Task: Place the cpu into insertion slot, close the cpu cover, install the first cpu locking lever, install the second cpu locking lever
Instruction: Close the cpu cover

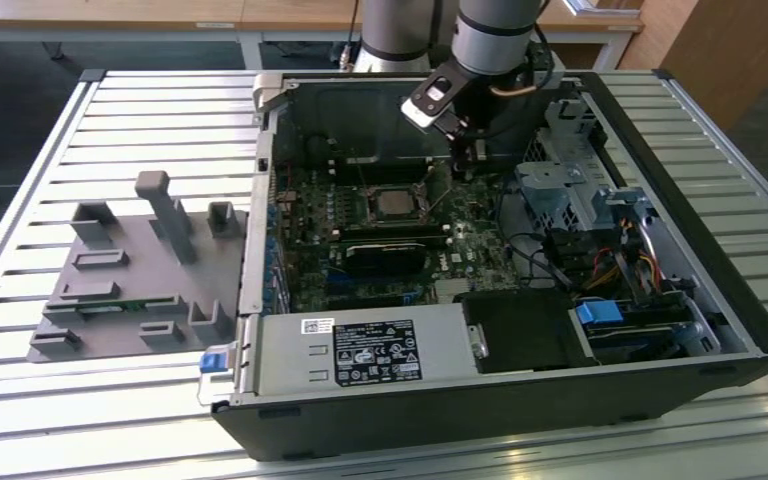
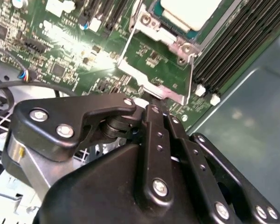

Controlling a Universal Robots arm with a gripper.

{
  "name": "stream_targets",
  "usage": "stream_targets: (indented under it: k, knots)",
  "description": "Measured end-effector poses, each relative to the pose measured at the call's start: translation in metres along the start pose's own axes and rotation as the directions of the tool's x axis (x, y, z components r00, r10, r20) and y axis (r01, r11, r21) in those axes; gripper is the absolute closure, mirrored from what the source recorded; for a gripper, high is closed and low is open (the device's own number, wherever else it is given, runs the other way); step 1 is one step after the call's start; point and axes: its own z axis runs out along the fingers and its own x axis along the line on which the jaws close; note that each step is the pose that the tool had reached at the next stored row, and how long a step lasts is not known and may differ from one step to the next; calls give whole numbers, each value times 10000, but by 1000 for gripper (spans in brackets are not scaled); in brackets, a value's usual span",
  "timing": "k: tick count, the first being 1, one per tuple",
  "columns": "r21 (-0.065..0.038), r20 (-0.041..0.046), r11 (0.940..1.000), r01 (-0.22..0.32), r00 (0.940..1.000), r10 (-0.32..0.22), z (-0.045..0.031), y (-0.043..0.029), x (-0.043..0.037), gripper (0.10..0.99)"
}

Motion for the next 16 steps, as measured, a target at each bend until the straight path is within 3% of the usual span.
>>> stream_targets:
  k: [5,11,16]
  knots:
    - [0,0,10000,0,10000,0,0,-107,3,969]
    - [-2,-3,10000,0,10000,0,1,-294,8,969]
    - [0,10,10000,0,10000,0,15,-372,10,969]
